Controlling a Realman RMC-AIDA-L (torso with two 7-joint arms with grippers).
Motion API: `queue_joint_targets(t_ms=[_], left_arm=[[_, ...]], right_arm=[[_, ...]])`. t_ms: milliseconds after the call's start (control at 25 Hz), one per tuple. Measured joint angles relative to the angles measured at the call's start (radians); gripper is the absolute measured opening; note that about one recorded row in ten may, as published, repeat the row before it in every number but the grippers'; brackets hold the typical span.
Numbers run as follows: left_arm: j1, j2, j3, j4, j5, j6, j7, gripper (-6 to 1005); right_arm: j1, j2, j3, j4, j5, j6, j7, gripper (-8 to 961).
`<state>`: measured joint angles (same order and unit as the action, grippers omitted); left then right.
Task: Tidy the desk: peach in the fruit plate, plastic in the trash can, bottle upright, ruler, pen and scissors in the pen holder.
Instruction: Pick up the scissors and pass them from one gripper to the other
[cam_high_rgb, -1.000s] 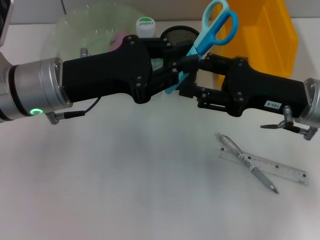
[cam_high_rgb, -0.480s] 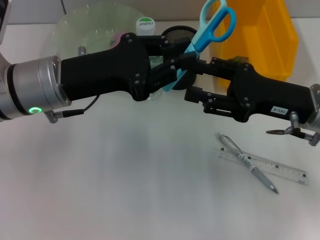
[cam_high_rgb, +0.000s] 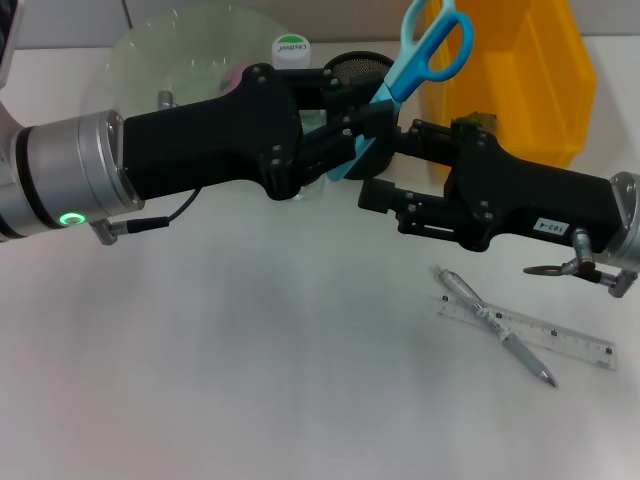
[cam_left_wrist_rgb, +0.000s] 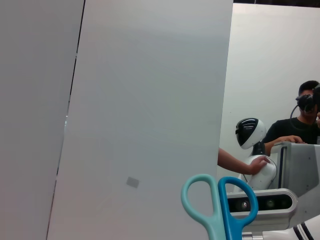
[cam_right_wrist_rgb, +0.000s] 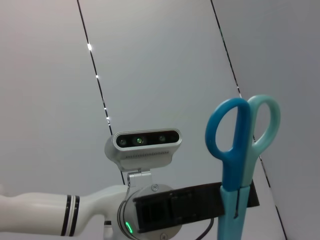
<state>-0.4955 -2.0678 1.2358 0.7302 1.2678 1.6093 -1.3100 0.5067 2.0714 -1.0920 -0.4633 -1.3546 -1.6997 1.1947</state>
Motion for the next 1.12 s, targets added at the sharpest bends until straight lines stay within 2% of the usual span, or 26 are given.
queue_joint_targets(t_ms=[1120], left_arm=[[0.002, -0.004, 0.008, 0.0, -0.001, 0.008, -0.002, 236]], right_arm=[[0.032, 0.009, -0.002, 0.012, 0.007, 0.005, 0.006, 710]])
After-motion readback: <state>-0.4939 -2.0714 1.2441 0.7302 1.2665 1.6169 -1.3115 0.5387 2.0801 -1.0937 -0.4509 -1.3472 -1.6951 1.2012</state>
